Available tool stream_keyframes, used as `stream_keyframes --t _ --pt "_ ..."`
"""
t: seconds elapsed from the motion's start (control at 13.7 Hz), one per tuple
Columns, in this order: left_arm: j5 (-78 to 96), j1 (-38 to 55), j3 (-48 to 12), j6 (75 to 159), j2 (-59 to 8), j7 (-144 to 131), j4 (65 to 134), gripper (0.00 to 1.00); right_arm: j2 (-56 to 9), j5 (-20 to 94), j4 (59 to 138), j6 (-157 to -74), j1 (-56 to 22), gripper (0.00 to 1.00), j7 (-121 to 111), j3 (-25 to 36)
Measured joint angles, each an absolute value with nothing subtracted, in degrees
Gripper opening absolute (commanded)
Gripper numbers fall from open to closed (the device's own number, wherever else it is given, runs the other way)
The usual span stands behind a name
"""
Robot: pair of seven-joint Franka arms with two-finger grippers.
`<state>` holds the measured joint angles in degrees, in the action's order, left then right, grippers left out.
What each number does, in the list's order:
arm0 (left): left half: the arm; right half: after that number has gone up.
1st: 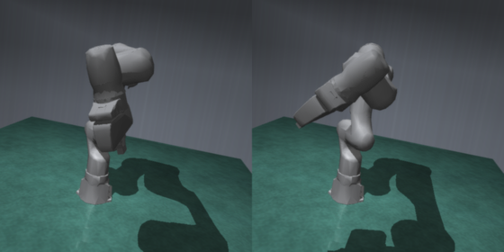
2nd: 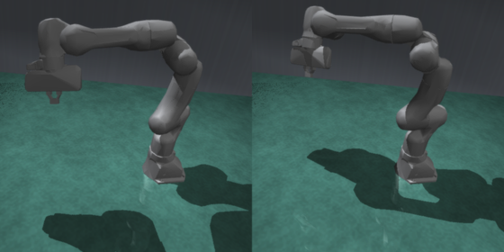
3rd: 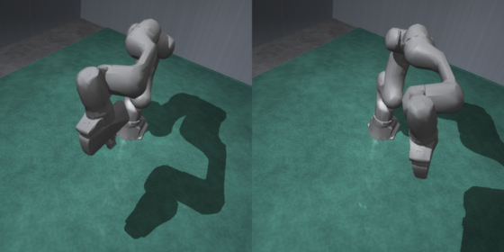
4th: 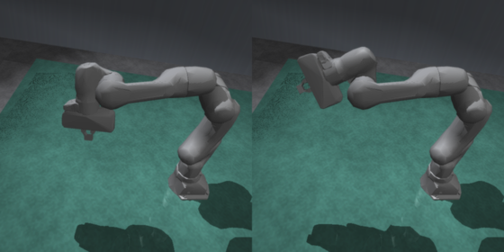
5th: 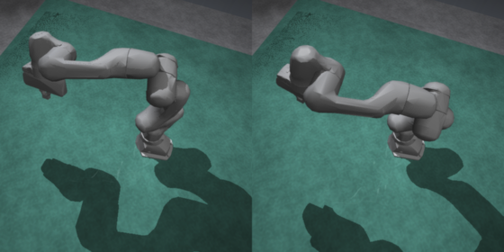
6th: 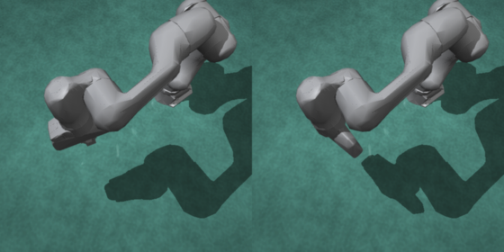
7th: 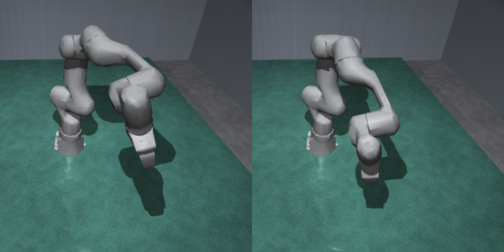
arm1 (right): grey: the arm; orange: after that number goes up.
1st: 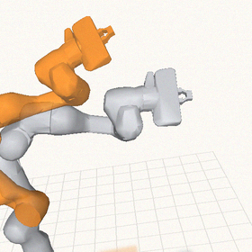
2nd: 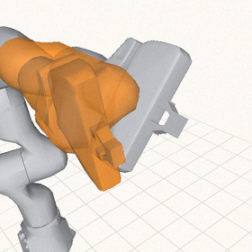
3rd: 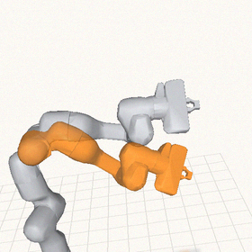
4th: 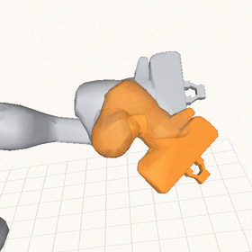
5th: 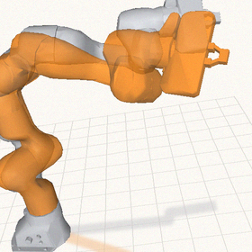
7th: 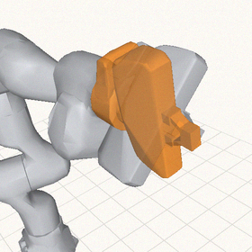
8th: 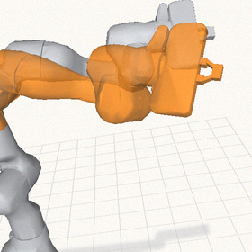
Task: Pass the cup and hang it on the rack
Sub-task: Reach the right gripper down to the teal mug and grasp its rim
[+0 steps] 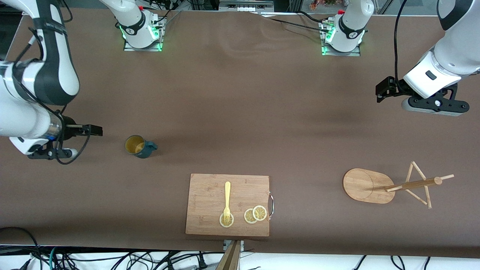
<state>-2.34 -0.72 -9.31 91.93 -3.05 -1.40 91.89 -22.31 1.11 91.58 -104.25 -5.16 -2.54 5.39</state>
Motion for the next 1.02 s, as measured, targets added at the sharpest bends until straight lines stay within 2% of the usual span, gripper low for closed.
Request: stream_keyframes --t 0.58,1.02 --pt "-2.34 -0.72 -9.34 91.92 -3.05 -1.40 91.90 1.00 -33.54 7.45 91.66 -115.65 -6.63 1.00 -2.37 4.89" --pt "-2.34 -0.72 -9.34 91.92 -3.05 -1.40 91.90 1.00 -34.41 7.56 94.20 -116.04 -7.24 1.00 -2.30 4.89"
